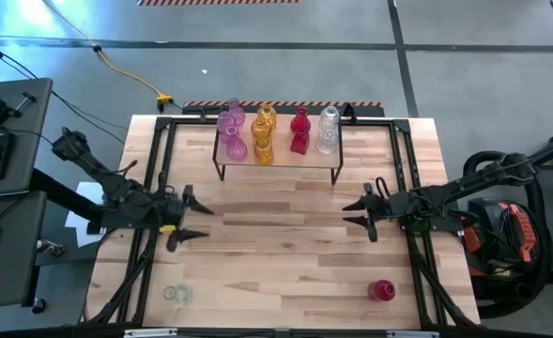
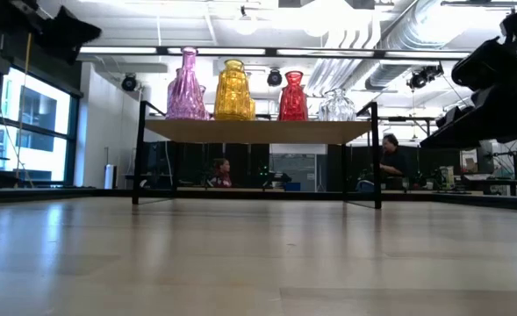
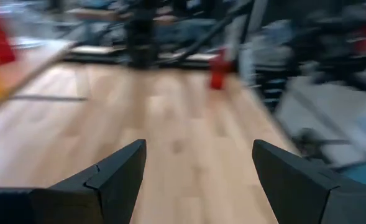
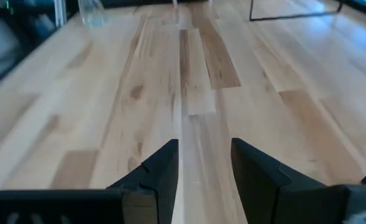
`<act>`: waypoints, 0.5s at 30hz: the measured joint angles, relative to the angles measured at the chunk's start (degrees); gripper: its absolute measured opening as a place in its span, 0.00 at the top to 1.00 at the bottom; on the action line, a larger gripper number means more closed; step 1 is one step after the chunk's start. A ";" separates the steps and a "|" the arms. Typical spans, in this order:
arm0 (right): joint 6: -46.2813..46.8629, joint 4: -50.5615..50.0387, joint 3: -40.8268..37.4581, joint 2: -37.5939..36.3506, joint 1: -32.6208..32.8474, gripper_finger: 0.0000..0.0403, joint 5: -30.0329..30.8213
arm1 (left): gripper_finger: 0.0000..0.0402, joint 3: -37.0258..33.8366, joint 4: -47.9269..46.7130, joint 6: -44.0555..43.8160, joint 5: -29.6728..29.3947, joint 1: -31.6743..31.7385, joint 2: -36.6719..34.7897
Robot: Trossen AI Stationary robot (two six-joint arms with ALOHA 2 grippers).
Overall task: Sort vases onto shelf
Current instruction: Put the red vase on the shelf aligned with the other red vases
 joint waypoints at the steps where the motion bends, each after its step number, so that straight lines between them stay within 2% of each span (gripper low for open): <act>1: -2.05 -0.17 0.00 0.00 0.00 0.68 0.00 | 0.29 -1.28 1.89 0.88 2.12 0.00 -0.96; 4: -5.07 -0.20 0.01 0.00 0.01 0.68 0.01 | 0.29 -4.42 5.44 2.87 5.49 0.02 -3.69; 11: -8.08 0.87 0.00 0.00 -0.11 0.68 0.11 | 0.29 -9.45 7.62 5.86 6.65 0.04 -8.65; 13: -4.63 5.02 0.02 0.00 -0.11 0.68 0.16 | 0.29 -10.29 7.97 5.78 6.84 0.04 -9.64; 15: 2.62 10.60 0.02 0.00 -0.11 0.68 0.77 | 0.29 -11.31 9.06 6.00 6.94 0.04 -10.45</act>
